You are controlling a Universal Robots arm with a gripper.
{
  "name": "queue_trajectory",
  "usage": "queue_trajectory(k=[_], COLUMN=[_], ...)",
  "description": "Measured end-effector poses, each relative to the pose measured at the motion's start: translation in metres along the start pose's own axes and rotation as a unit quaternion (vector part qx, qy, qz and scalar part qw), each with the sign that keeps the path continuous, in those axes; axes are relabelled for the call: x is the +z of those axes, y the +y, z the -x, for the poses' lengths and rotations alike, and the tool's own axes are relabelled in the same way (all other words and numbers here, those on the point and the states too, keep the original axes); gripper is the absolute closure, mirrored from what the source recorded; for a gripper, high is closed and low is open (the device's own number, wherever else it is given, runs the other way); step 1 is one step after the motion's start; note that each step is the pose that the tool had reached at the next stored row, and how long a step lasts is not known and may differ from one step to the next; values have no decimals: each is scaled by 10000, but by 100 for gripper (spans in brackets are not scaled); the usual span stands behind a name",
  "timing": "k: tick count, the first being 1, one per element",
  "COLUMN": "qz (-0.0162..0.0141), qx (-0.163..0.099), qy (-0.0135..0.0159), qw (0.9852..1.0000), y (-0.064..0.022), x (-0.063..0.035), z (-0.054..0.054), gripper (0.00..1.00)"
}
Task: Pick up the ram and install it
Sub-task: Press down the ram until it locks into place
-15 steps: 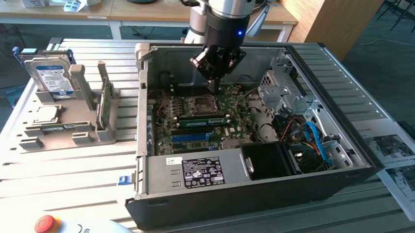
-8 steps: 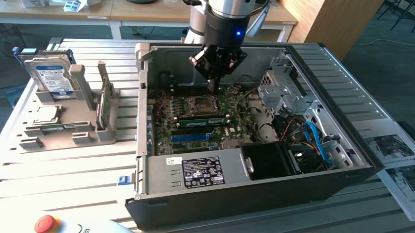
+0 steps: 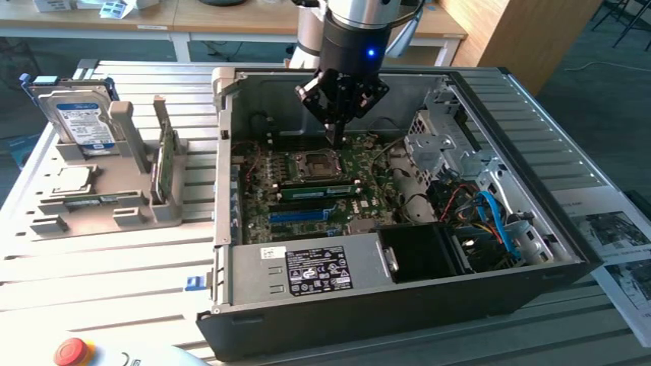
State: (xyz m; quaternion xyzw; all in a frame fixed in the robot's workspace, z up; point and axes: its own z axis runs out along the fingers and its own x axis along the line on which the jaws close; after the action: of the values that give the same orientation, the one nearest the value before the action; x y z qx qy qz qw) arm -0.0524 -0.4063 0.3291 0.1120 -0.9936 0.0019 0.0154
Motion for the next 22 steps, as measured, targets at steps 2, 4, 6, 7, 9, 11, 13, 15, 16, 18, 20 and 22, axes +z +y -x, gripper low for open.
queue_trajectory(k=[2, 4, 6, 7, 9, 11, 13, 15, 16, 18, 20, 22], qz=[4, 7, 11, 13, 16, 19, 20, 20, 20, 19, 20, 21], qx=[119, 236, 356, 413, 524, 614, 627, 628, 628, 631, 650, 681], qy=[0, 0, 0, 0, 0, 0, 0, 0, 0, 0, 0, 0], qw=[9999, 9997, 9994, 9991, 9986, 9981, 9980, 9980, 9980, 9980, 9979, 9977], y=[0, 0, 0, 0, 0, 0, 0, 0, 0, 0, 0, 0], x=[0, 0, 0, 0, 0, 0, 0, 0, 0, 0, 0, 0], z=[0, 0, 0, 0, 0, 0, 0, 0, 0, 0, 0, 0], gripper=[90, 90, 90, 90, 90, 90, 90, 90, 90, 90, 90, 90])
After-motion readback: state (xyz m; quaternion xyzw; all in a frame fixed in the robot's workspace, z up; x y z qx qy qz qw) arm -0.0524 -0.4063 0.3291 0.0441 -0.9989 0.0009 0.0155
